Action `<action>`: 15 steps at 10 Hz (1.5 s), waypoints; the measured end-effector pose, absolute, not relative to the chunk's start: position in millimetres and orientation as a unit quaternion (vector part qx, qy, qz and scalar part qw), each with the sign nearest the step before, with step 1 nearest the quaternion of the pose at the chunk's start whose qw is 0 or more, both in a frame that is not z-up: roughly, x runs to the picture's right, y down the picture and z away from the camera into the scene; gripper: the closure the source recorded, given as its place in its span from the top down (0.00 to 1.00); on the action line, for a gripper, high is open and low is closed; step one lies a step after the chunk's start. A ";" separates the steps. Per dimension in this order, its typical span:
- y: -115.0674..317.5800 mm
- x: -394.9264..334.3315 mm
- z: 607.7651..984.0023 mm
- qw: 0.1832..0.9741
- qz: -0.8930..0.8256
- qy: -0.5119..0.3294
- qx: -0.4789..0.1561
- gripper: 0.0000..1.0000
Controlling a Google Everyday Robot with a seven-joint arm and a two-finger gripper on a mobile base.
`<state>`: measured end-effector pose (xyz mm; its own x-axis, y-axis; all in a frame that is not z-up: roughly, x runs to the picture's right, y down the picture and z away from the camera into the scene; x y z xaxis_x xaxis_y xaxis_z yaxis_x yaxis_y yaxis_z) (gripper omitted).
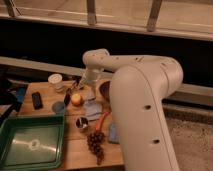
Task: Place apple in table surface
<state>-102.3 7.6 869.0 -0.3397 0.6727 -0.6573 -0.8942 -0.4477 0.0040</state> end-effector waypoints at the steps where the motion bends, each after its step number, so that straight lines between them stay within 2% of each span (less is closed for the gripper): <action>1: 6.8 -115.6 874.1 0.494 0.795 0.176 -0.305 0.72; 3: 3.3 -136.2 872.8 0.503 0.787 0.144 -0.327 0.72; 8: 3.9 -137.9 872.7 0.503 0.786 0.141 -0.329 0.72; 15: 34.7 -159.4 913.2 0.498 0.772 0.163 -0.359 0.72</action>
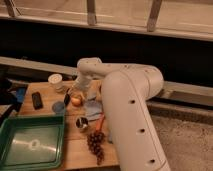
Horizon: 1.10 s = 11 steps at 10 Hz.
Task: Place apple in table surface
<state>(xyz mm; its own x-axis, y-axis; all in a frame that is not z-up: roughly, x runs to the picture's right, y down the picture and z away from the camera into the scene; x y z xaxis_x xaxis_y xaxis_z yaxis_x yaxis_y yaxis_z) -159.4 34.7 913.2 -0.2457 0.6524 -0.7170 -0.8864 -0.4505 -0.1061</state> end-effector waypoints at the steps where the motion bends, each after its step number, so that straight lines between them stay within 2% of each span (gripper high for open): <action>1: 41.6 -162.4 920.6 0.497 0.768 0.171 -0.367 0.72; 4: 51.6 -167.2 930.4 0.495 0.760 0.184 -0.379 0.69; 7: 58.0 -176.3 931.8 0.507 0.750 0.193 -0.378 0.39; 11: 33.7 -169.2 914.0 0.523 0.761 0.181 -0.339 0.01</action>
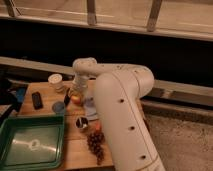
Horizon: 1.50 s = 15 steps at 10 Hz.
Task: Place apple in table surface
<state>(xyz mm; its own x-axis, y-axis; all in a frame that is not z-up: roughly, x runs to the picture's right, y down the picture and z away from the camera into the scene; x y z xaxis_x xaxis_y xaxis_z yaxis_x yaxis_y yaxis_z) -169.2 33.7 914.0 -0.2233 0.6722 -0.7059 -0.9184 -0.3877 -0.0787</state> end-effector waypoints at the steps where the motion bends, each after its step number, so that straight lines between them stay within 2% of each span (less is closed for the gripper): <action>1: 28.9 -168.3 909.8 0.526 0.762 0.178 -0.332 0.00; 5: 10.7 -165.3 895.5 0.527 0.771 0.157 -0.322 0.00; 10: 22.9 -167.9 909.0 0.487 0.769 0.144 -0.388 0.01; 12: 30.4 -167.4 915.3 0.481 0.766 0.155 -0.397 0.14; 14: 39.1 -172.0 919.9 0.480 0.761 0.168 -0.404 0.36; 15: 40.9 -171.9 921.3 0.479 0.760 0.172 -0.405 0.44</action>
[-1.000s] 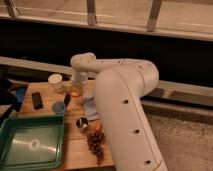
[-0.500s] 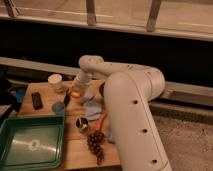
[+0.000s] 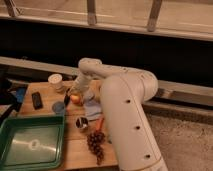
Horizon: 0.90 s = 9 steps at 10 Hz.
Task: Place apple in table surface
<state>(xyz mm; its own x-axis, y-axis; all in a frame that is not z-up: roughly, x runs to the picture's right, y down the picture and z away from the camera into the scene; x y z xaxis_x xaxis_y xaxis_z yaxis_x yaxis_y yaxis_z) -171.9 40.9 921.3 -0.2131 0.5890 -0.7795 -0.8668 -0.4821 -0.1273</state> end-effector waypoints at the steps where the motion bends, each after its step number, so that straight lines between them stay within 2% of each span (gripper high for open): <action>1: 43.1 -170.6 922.2 0.478 0.758 0.177 -0.406 0.54; 3: 47.1 -172.7 924.5 0.478 0.756 0.184 -0.408 0.75; 4: 49.0 -174.5 924.6 0.478 0.754 0.186 -0.410 0.79; 9: 50.6 -175.5 924.1 0.476 0.755 0.187 -0.411 0.80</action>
